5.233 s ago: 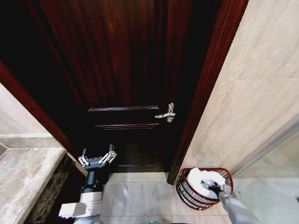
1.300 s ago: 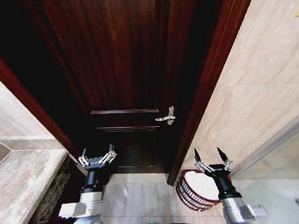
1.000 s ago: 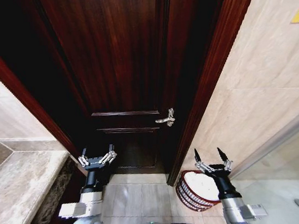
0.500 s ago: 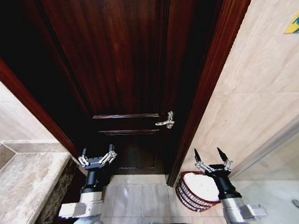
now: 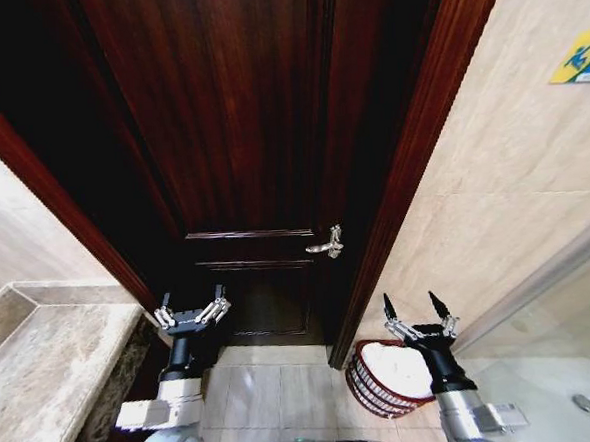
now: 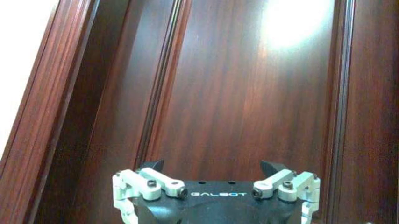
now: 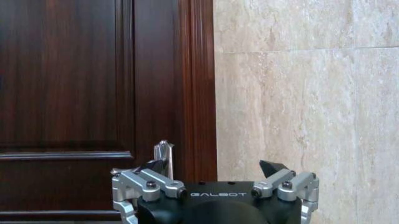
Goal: Discard the used towel into the hamper.
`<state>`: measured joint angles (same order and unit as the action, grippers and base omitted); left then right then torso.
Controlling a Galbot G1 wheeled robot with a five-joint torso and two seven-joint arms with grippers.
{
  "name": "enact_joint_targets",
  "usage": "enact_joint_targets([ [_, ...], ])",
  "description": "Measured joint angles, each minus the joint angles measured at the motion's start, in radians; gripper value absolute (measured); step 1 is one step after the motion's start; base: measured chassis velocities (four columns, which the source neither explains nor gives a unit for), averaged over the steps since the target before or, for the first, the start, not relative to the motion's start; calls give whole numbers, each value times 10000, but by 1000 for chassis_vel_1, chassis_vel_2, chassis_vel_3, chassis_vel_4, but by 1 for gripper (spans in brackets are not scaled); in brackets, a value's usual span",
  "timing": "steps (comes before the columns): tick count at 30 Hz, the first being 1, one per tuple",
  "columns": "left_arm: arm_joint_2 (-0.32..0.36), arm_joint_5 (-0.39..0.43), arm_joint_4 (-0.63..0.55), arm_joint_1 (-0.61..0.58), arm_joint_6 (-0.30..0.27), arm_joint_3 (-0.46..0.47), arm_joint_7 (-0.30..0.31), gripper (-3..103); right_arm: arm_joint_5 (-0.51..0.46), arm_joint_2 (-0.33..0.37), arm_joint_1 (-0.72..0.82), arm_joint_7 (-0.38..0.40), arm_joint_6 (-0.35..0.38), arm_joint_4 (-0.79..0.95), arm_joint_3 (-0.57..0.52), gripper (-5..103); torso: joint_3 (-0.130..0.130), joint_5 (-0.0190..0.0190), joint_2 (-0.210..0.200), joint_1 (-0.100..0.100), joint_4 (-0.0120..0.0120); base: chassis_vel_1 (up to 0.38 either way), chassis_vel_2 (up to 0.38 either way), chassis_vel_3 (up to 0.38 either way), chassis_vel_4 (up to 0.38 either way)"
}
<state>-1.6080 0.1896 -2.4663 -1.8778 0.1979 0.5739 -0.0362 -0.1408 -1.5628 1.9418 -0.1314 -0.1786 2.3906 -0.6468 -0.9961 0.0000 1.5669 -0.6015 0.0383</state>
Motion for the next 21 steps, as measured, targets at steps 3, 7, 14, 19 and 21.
enact_joint_targets([
  [3,0,0,0,0,1,0,0,100,0,0,0,0,0,0,0,100,-1,0,0,0,0,0,0,0,0],
  [7,0,0,0,0,0,0,0,100,0,0,0,0,0,0,0,100,8,0,-17,4,0,0,0,0,0],
  [14,0,0,0,0,0,0,0,100,0,0,0,0,0,0,0,100,33,0,-63,27,0,0,0,0,0],
  [19,0,0,0,0,0,0,0,100,0,0,0,0,0,0,0,100,44,0,-84,36,0,0,0,0,0],
  [21,0,0,0,0,0,1,0,100,0,0,0,0,0,0,0,100,50,0,-95,41,0,0,0,0,0],
])
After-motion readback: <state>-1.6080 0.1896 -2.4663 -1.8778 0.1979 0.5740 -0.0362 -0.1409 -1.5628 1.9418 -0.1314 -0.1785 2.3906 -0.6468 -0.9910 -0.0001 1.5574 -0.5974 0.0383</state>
